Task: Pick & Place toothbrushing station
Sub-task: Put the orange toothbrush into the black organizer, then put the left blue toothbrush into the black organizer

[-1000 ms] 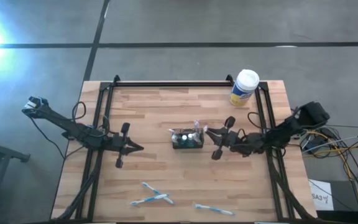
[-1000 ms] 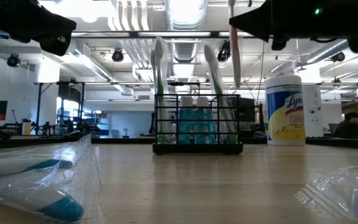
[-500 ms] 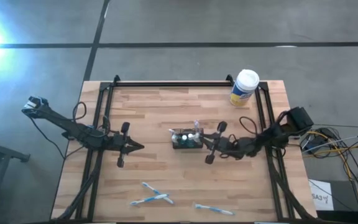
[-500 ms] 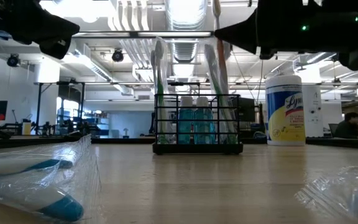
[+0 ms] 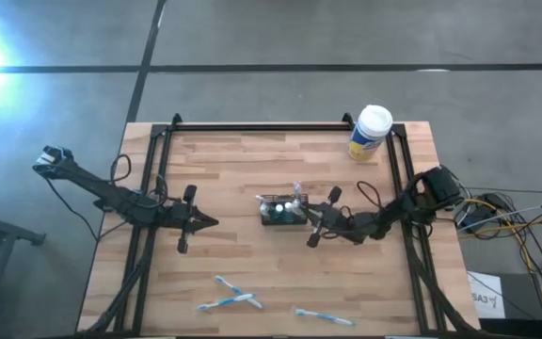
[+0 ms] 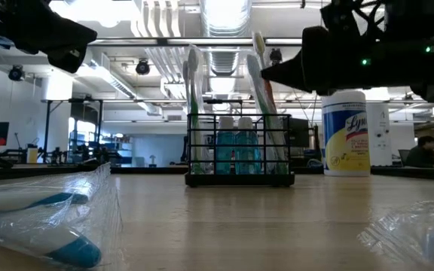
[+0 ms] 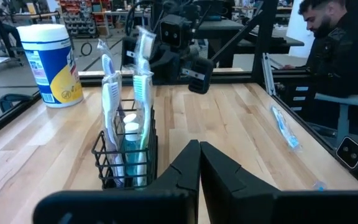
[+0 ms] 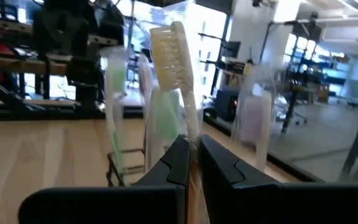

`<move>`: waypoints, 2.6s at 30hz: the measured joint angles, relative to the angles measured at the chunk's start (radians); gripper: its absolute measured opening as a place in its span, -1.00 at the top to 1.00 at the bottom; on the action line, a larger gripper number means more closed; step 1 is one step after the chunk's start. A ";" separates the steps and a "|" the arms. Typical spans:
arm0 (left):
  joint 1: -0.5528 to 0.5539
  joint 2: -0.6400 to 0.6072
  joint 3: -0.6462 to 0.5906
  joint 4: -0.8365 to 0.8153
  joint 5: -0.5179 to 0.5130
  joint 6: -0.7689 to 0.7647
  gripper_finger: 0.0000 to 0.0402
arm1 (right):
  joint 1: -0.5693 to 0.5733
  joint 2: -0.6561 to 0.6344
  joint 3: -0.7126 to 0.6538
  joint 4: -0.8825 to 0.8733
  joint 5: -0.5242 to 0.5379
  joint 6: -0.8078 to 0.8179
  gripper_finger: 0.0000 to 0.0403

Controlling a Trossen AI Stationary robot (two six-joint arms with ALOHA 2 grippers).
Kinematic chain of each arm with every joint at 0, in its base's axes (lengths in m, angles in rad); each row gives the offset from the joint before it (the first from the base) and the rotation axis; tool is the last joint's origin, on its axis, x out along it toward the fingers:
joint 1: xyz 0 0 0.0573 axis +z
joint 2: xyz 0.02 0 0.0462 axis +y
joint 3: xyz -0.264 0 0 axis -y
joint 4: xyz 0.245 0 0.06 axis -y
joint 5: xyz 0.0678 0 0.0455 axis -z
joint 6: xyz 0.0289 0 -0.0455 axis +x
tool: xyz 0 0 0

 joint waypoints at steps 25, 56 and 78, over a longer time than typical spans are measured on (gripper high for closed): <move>0.000 0.002 0.000 0.001 -0.003 -0.010 0.92 | 0.025 0.105 0.017 0.011 0.119 0.102 0.80; 0.000 0.003 0.000 0.001 -0.002 -0.045 0.92 | 0.141 -0.195 0.050 -0.013 0.310 -0.264 0.12; -0.187 0.381 0.145 -0.060 0.158 -0.407 0.92 | 0.369 -0.333 0.422 -1.390 0.040 0.437 0.35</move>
